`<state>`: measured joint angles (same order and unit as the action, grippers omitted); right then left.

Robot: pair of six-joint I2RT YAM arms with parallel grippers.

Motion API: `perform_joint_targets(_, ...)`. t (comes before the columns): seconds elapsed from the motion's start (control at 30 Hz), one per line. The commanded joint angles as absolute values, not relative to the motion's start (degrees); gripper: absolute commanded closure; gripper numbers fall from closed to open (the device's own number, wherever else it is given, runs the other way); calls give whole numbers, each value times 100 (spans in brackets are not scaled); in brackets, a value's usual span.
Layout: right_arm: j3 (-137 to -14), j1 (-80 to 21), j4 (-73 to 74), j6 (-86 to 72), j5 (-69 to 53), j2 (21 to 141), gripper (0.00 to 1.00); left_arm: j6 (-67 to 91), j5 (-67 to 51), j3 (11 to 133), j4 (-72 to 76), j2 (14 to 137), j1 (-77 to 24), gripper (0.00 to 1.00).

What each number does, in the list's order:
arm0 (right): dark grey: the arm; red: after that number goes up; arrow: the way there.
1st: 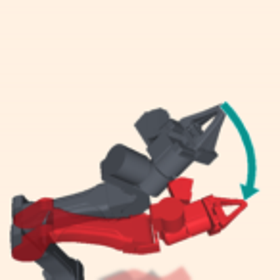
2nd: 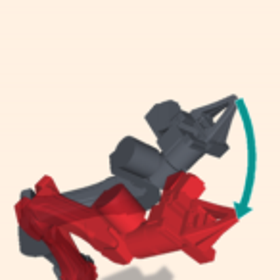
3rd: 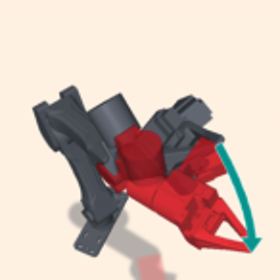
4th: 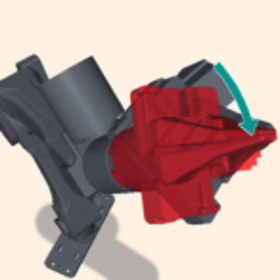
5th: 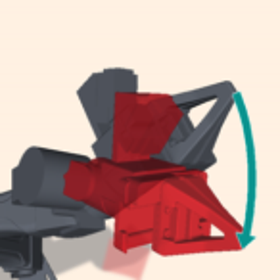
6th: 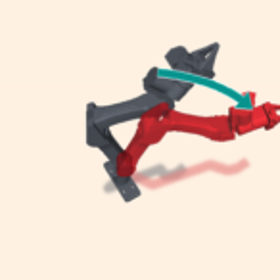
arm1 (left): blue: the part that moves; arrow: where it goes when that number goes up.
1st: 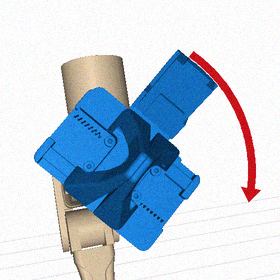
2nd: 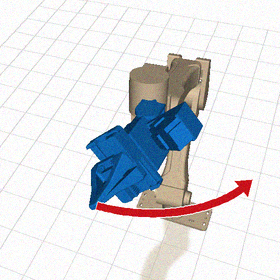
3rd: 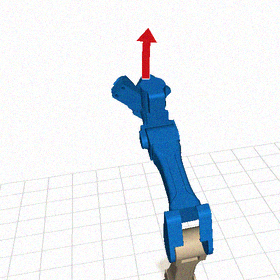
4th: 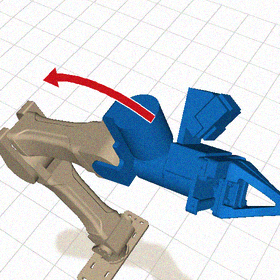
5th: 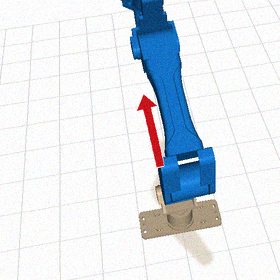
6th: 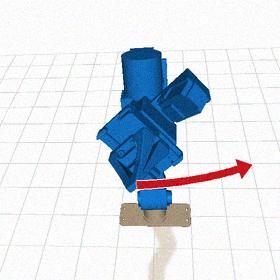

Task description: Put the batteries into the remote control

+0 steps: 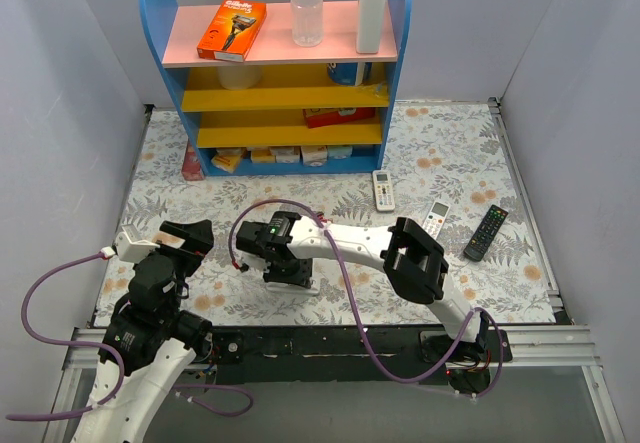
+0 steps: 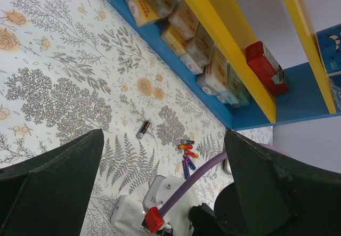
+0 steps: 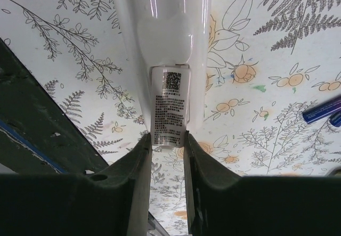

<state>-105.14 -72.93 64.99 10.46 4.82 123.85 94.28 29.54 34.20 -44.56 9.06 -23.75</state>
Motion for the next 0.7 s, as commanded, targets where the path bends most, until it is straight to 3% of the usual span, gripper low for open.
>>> perform_joint_targets(0.0, -10732, -7348, 6372, 1213, 756, 12375, 99, 9343, 2988, 3375, -4395, 967, -2355, 2)
perform_joint_targets(0.67, -10696, -7374, 6293, 1301, 510, 12375, 99, 9308, 2944, 3357, -4359, 1011, -2347, 2)
